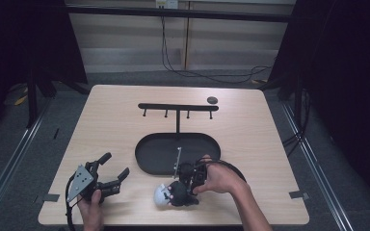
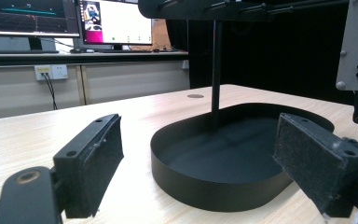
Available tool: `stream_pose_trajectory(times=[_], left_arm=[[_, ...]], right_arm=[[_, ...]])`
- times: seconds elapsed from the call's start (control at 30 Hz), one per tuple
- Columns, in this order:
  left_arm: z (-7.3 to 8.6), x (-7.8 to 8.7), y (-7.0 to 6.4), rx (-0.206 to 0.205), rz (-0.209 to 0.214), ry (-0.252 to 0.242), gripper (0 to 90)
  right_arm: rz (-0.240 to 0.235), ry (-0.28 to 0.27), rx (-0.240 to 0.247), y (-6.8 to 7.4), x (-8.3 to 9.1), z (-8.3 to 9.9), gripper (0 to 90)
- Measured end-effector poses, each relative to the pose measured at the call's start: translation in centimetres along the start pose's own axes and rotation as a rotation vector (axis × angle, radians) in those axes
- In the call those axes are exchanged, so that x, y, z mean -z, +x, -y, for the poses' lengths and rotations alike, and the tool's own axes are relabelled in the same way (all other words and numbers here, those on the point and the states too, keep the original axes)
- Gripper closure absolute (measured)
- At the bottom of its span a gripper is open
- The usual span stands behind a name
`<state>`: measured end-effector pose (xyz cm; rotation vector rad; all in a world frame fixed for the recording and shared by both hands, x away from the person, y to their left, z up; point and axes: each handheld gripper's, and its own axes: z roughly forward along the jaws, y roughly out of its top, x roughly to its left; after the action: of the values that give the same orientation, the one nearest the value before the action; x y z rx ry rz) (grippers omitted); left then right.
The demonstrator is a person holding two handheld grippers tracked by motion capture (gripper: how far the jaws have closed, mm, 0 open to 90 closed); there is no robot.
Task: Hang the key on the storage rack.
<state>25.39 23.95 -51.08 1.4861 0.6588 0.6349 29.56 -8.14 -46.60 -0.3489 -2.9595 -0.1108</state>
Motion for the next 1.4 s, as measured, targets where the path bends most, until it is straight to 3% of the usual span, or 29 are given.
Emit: stream_pose_trajectory(times=[0.13,0.43,0.5,1.17,1.23,1.27,1.4], left_arm=[[0.0,0.0,0.0,0.000,0.000,0.000,15.3],[0.0,0.0,0.0,-0.001,0.002,-0.001,15.2],[0.0,0.0,0.1,-0.009,0.006,0.001,15.3],[0.0,0.0,0.0,0.000,0.002,0.000,15.2],[0.0,0.0,0.2,-0.019,0.012,0.003,15.3],[0.0,0.0,0.0,-0.007,-0.004,0.000,15.2],[0.0,0.0,0.0,-0.001,0.001,0.000,15.3]], right_arm=[[0.034,0.020,0.021,0.3,-0.1,-0.5,86.5],[0.003,0.032,-0.012,0.0,0.0,-0.6,87.2],[-0.003,0.014,-0.010,-0.1,0.2,-0.6,87.2],[-0.022,-0.053,0.017,0.5,6.0,-1.0,87.2],[-0.020,-0.050,0.007,0.5,6.5,-1.0,87.2],[-0.016,-0.054,0.009,0.5,6.7,-1.0,87.2],[-0.011,-0.058,0.009,0.7,7.7,-1.0,87.2]])
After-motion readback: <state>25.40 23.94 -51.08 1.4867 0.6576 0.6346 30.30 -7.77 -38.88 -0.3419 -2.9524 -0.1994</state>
